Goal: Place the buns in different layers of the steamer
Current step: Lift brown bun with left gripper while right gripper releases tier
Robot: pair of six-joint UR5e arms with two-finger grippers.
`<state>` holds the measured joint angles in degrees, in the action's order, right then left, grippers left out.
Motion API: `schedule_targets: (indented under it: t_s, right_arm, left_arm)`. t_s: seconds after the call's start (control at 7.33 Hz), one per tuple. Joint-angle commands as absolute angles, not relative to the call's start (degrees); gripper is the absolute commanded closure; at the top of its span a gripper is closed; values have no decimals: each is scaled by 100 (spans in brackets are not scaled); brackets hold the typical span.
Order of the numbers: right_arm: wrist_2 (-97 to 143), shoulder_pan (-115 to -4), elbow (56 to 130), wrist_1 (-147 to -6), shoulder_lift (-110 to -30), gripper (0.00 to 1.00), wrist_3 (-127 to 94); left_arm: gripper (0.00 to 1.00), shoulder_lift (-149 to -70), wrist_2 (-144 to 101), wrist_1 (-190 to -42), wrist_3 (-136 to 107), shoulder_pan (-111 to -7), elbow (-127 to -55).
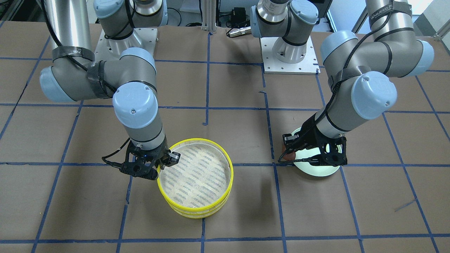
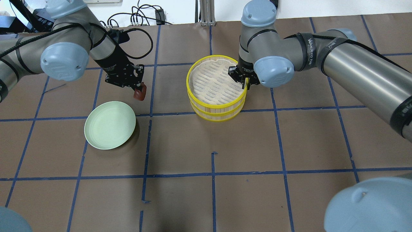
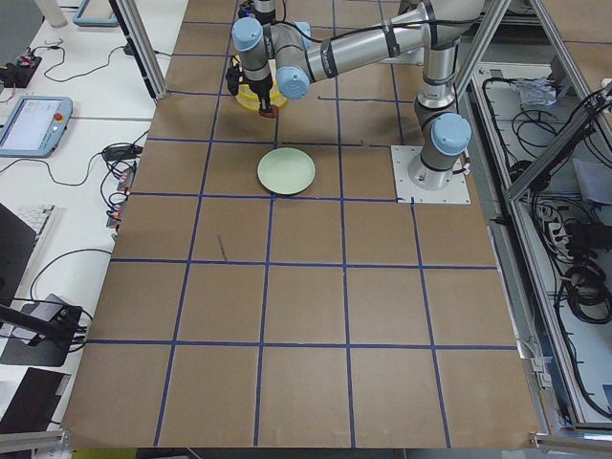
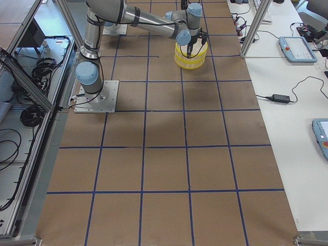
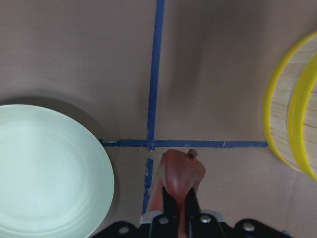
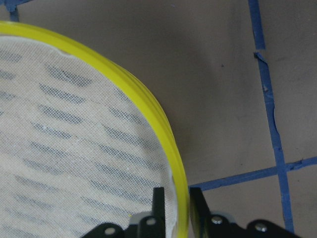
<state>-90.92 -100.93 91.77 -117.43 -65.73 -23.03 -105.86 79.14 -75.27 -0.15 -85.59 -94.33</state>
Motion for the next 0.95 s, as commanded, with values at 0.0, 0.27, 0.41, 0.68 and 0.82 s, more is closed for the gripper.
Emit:
schedule_targets:
  t_s: [0.0, 0.27, 0.41, 0.68, 0.82]
  right_arm:
    - [-9114, -10081, 9115, -11742, -6644, 16, -1954]
    - [-9132, -9924, 9097, -11603, -6950, 0, -1565]
    - [-9106, -9714, 9097, -11201, -7222, 0, -1234]
    - [-9088, -8445, 9079, -9973, -8125, 0, 482]
    - [-9053, -7959, 9079, -9706, -8391, 0, 814]
  left_arm:
    - [92, -10582, 7727, -7611, -444, -8779, -9082]
    - [92, -10670, 7036, -7533, -1481, -9236, -8676]
    - [90, -10670, 6631, -7445, -1903, -9324, -8605]
    - [91, -10923, 6127, -7139, -2284, -9649, -8604]
    - [90, -11203, 6135, -6545, -2581, -9772, -8604]
